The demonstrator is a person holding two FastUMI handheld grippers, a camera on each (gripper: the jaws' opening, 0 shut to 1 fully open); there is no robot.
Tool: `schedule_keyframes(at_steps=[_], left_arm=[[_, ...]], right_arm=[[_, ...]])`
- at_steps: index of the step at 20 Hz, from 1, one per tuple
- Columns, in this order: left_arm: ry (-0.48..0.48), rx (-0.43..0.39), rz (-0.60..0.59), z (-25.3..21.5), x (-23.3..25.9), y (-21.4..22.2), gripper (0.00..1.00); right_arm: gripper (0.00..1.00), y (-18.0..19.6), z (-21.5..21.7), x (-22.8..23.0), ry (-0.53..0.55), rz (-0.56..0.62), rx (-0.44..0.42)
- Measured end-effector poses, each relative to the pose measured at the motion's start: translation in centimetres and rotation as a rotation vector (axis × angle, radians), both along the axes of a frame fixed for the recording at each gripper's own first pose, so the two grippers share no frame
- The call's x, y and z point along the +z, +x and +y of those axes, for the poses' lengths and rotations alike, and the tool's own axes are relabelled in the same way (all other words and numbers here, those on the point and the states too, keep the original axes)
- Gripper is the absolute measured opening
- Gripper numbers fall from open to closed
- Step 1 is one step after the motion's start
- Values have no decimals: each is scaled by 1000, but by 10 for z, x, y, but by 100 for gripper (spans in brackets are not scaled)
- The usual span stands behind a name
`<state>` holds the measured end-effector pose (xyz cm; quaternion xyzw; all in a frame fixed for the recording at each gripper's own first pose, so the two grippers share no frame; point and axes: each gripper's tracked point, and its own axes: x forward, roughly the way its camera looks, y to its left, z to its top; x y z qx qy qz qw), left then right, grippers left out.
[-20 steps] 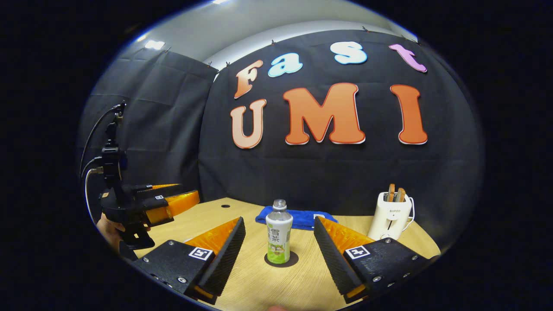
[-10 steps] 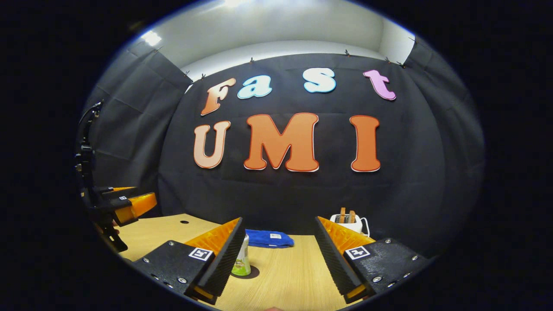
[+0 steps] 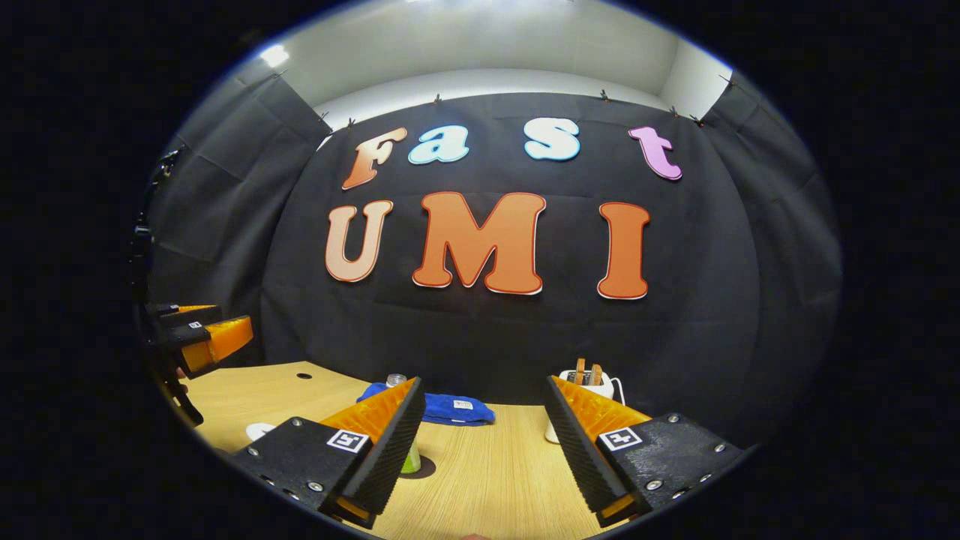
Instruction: Open the teacup lid with one hand, grasp the water bottle and pour water into the teacup with the other hand; after pouring, place the water bottle on the coaster and then close the teacup lid.
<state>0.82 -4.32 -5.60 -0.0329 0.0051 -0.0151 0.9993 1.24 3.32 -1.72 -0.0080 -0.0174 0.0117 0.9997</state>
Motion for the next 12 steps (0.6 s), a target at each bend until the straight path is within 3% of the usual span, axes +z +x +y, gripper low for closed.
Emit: schedule_keyframes(at_steps=[12], left_arm=[[16,24,-14,8,7,-3,95]], right_arm=[[96,3,5,-6,35,33,20]])
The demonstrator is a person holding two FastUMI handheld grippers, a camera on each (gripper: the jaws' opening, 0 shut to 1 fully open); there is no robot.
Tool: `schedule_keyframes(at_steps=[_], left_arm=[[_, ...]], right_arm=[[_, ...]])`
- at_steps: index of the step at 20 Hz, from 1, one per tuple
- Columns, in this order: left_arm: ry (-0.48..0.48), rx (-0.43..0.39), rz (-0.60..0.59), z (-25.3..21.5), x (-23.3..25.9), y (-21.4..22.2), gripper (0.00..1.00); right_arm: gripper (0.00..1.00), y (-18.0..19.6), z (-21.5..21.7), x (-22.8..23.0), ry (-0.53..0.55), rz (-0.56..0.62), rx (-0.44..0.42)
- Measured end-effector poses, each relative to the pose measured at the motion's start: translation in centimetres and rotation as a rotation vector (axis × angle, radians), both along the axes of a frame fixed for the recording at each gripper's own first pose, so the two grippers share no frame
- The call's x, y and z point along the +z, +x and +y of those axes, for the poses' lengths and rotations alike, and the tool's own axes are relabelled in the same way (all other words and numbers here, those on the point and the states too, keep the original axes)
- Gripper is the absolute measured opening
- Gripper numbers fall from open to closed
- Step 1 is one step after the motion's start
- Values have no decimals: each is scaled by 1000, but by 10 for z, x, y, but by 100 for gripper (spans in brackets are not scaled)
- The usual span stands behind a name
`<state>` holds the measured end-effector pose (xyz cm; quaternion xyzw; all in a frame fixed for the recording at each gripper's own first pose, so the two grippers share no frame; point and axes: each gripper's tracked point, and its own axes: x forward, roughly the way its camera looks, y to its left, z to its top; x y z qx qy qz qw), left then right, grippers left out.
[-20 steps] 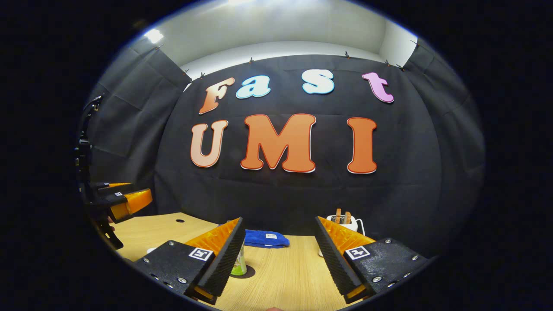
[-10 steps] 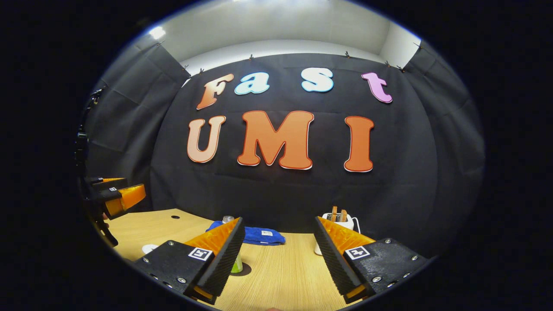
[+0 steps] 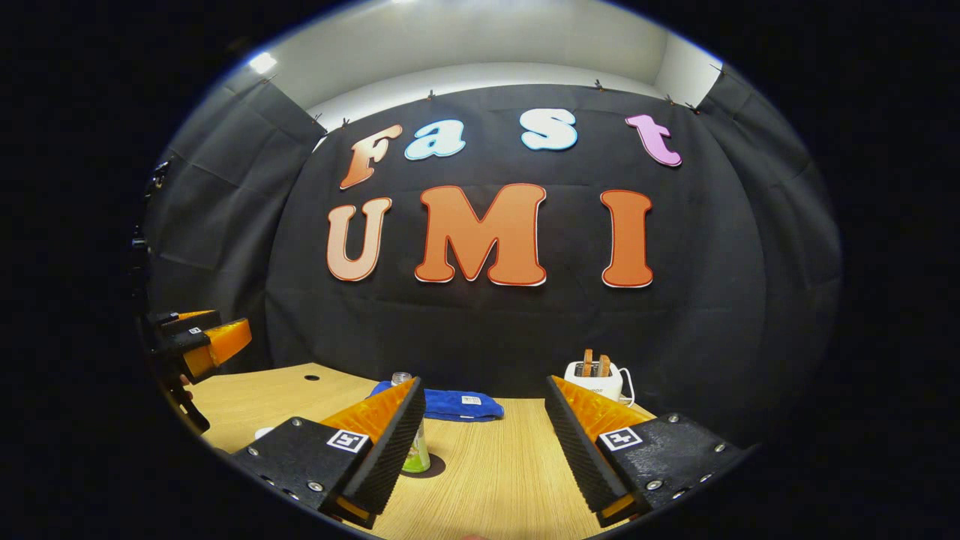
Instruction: Open the teacup lid with one hand, grasp the water bottle and pour water into the teacup with the other hand; after pouring, place the water bottle on the coaster and then close the teacup lid.
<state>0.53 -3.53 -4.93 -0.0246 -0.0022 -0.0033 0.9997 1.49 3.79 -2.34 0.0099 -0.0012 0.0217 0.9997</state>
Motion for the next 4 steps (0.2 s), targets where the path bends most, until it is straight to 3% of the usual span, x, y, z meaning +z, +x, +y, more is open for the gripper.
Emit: schedule_keyframes(at_steps=[4], left_arm=[[7,-8,3,-2,-1,-1,97]], right_arm=[[96,1,4,0,-1,0,12]])
